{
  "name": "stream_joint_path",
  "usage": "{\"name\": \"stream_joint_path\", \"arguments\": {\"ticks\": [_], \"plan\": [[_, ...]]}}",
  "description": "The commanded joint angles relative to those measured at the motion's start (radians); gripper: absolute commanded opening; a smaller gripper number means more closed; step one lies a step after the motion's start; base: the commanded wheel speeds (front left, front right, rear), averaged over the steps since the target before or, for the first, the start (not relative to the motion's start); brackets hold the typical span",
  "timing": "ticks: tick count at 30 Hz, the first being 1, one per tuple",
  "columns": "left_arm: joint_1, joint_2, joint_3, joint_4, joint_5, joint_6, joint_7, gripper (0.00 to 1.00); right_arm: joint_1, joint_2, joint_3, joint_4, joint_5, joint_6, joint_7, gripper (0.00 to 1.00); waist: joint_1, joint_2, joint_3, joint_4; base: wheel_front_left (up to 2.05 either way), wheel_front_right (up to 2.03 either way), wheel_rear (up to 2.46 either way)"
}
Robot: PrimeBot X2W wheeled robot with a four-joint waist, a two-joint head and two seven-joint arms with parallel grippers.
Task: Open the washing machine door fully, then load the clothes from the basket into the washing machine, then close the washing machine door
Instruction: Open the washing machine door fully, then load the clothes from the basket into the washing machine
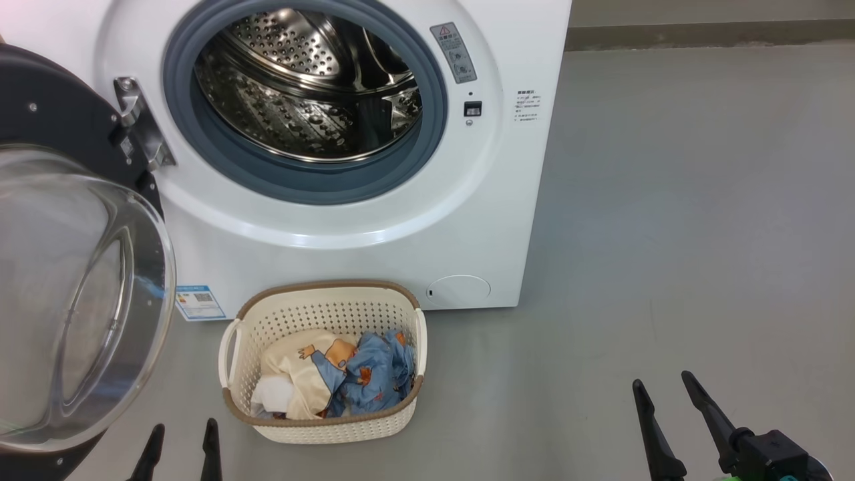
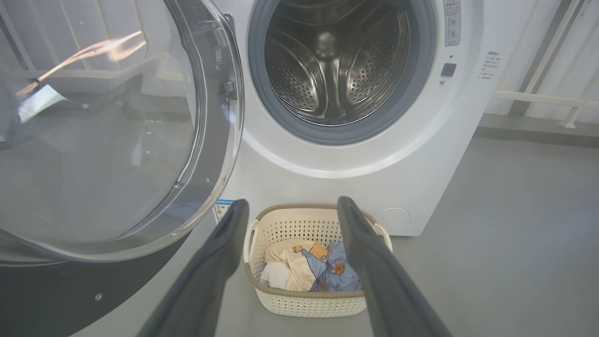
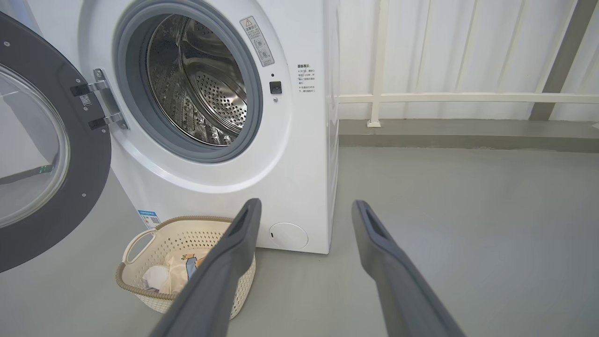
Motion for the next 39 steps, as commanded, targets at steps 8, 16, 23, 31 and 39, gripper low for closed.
{"name": "stream_joint_path", "arguments": {"ticks": [8, 16, 23, 31, 39], "plan": [[-0.02, 0.008, 0.029, -0.023, -0.004, 0.009, -0.007, 1.0, -0.014, -0.008, 0.007, -0.027, 0.011, 0.001, -0.012, 1.0, 0.0, 0.0, 0.006, 0.009, 0.0, 0.0, 0.0], [-0.02, 0.007, 0.03, -0.02, -0.008, 0.01, -0.007, 1.0, -0.016, -0.008, 0.008, -0.025, 0.013, 0.001, -0.012, 1.0, 0.0, 0.0, 0.008, 0.007, 0.0, 0.0, 0.0], [-0.022, 0.007, 0.029, -0.016, -0.01, 0.011, -0.007, 1.0, -0.019, -0.008, 0.007, -0.019, 0.011, 0.001, -0.012, 1.0, 0.0, 0.0, 0.007, 0.009, 0.0, 0.0, 0.0], [-0.025, 0.007, 0.029, -0.004, -0.015, 0.012, -0.007, 1.0, -0.017, -0.008, 0.009, -0.018, 0.013, 0.001, -0.012, 1.0, 0.0, 0.0, 0.008, 0.014, 0.0, 0.0, 0.0], [-0.029, 0.007, 0.029, 0.035, -0.043, 0.012, -0.007, 1.0, -0.017, -0.008, 0.013, -0.014, 0.014, 0.001, -0.012, 1.0, 0.0, 0.0, 0.01, 0.019, 0.15, -0.15, 0.0]]}}
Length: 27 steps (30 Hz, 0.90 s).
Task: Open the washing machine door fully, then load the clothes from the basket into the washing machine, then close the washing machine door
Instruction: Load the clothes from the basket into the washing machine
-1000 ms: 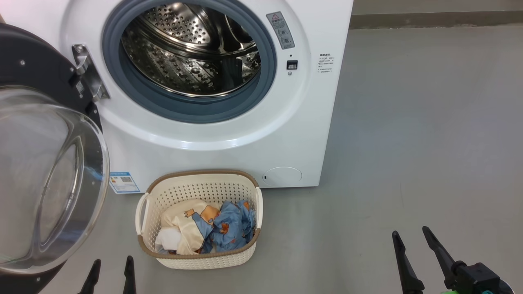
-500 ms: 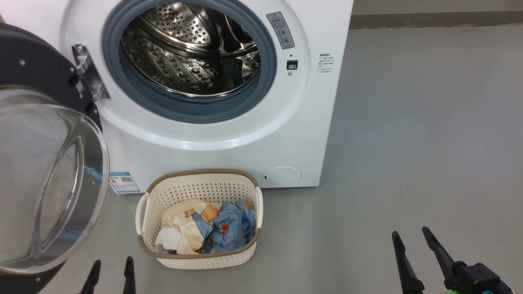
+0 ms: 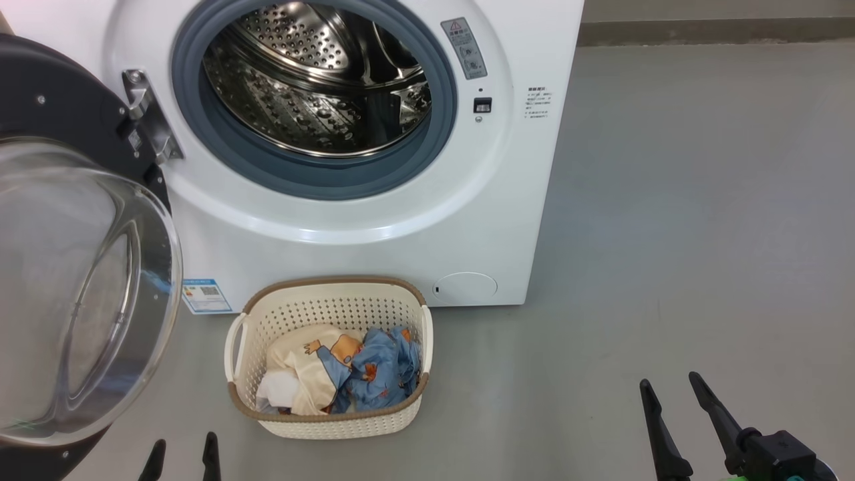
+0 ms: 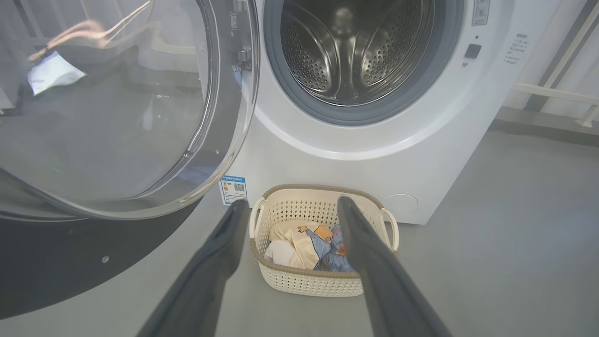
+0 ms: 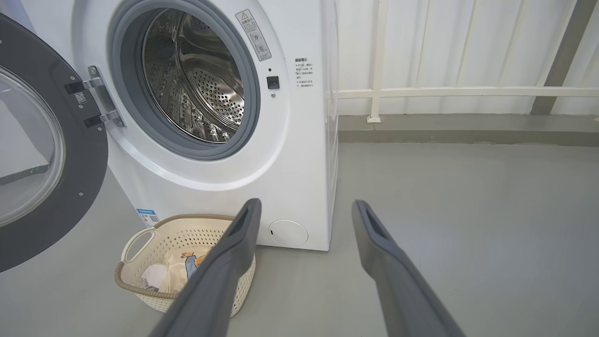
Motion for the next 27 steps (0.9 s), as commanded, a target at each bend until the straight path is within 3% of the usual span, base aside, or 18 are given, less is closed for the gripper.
{"name": "stream_joint_path", "arguments": {"ticks": [1, 18, 27], "plan": [[-0.031, 0.007, 0.032, -0.016, -0.008, 0.008, -0.007, 1.0, -0.017, -0.009, 0.031, -0.021, 0.007, 0.001, -0.012, 1.0, 0.0, 0.0, 0.0, 0.002, 0.64, -0.64, 0.0], [-0.056, 0.008, 0.054, -0.042, 0.006, 0.044, -0.007, 1.0, -0.027, -0.009, 0.034, -0.026, 0.005, 0.001, -0.012, 1.0, 0.0, 0.0, 0.03, 0.014, 1.55, -1.55, 0.0], [-0.056, 0.007, 0.052, -0.038, 0.002, 0.048, -0.007, 1.0, -0.034, -0.009, 0.033, -0.027, 0.004, 0.001, -0.012, 1.0, 0.0, 0.0, 0.048, 0.011, 0.69, -0.69, 0.0]]}}
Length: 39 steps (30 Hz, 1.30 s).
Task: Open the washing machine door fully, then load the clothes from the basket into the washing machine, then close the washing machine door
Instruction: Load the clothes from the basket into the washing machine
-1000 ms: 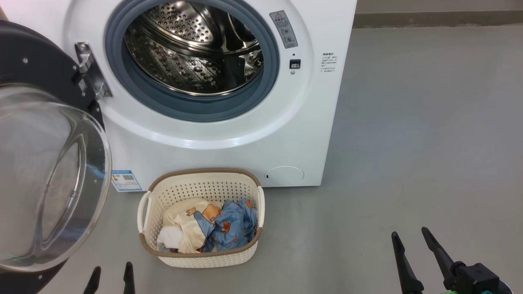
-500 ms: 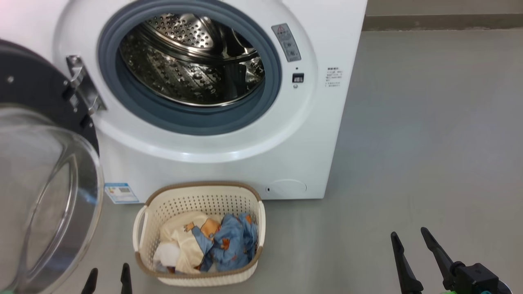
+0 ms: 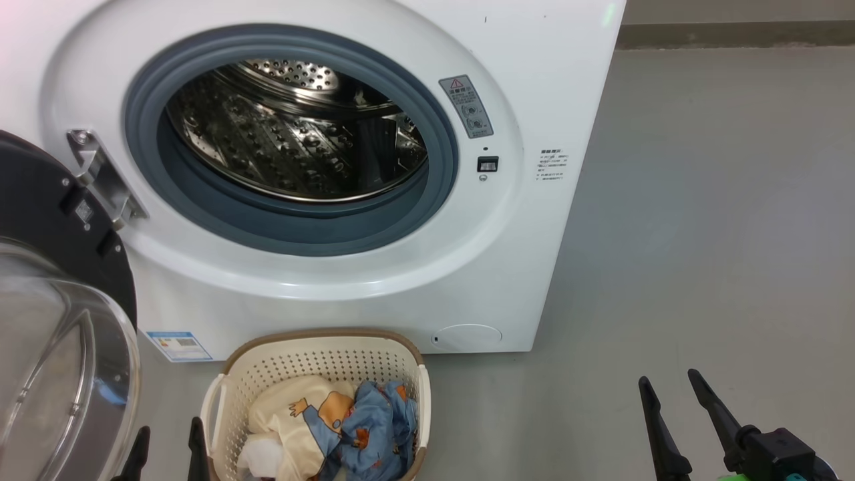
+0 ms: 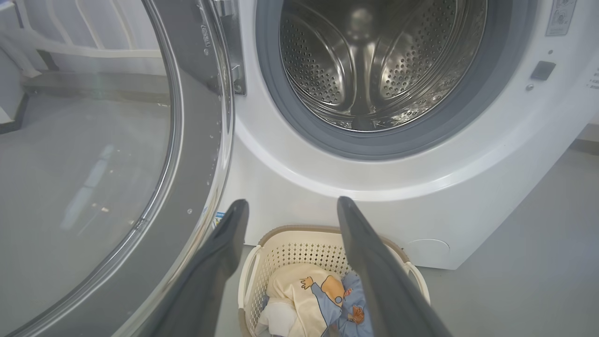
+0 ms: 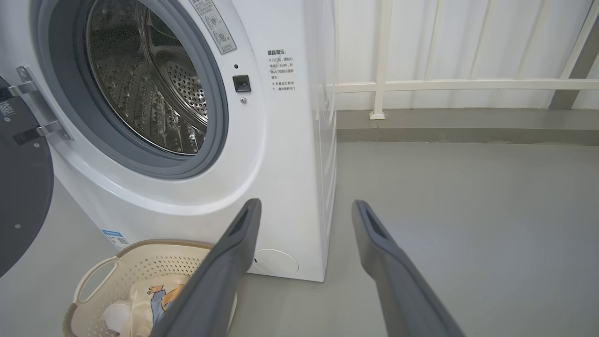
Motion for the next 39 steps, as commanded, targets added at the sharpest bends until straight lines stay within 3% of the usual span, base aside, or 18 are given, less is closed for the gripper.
{"name": "stream_joint_path", "arguments": {"ticks": [1, 24, 39], "plan": [[-0.035, 0.008, 0.031, -0.023, 0.0, 0.005, -0.007, 1.0, -0.029, -0.009, 0.03, -0.025, 0.004, 0.001, -0.012, 1.0, 0.0, 0.0, 0.004, 0.0, 0.01, -0.01, 0.0], [-0.044, 0.007, 0.015, -0.03, 0.006, -0.017, -0.007, 1.0, -0.039, -0.009, 0.026, -0.023, 0.009, 0.001, -0.012, 1.0, 0.0, 0.0, 0.036, 0.004, 0.0, 0.0, 0.0], [-0.175, 0.007, -0.018, 0.003, 0.005, -0.036, -0.007, 1.0, -0.114, -0.009, 0.049, -0.051, -0.002, 0.001, -0.012, 1.0, 0.0, 0.0, 0.233, 0.01, 0.0, 0.0, 0.0]]}}
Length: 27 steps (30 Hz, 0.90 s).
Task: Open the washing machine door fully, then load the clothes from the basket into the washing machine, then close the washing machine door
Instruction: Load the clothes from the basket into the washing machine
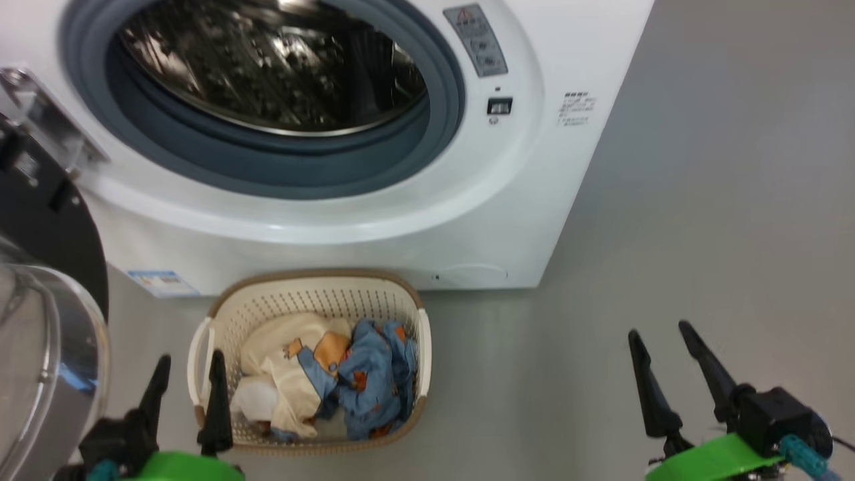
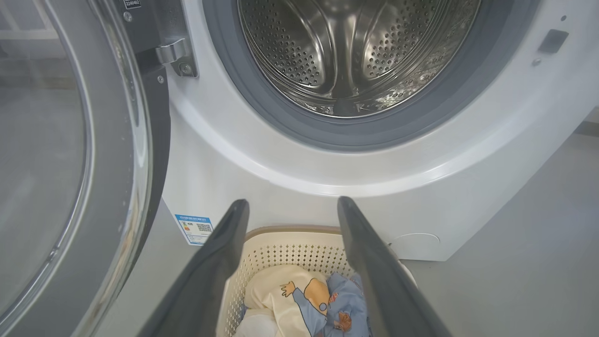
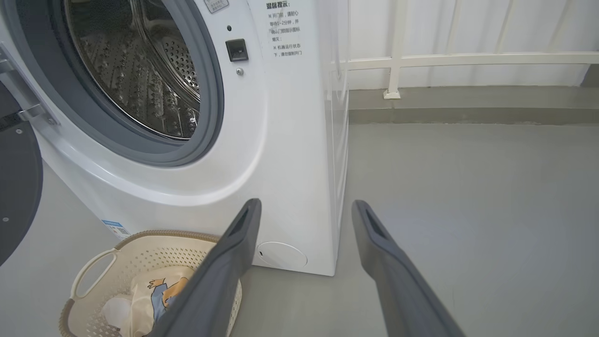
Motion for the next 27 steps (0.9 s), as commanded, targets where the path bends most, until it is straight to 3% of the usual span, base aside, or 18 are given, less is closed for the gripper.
{"name": "stream_joint_path", "arguments": {"ticks": [1, 27], "plan": [[-0.054, 0.009, 0.03, -0.009, 0.005, -0.01, -0.007, 1.0, -0.041, -0.009, 0.026, -0.031, -0.004, 0.001, -0.012, 1.0, 0.0, 0.0, 0.081, 0.002, 0.0, 0.0, 0.0], [-0.351, 0.012, 0.008, 0.186, 0.035, -0.062, -0.007, 1.0, -0.174, -0.009, 0.057, -0.041, -0.014, 0.001, -0.012, 1.0, 0.0, 0.0, 0.359, -0.032, 0.0, 0.0, 0.0]]}}
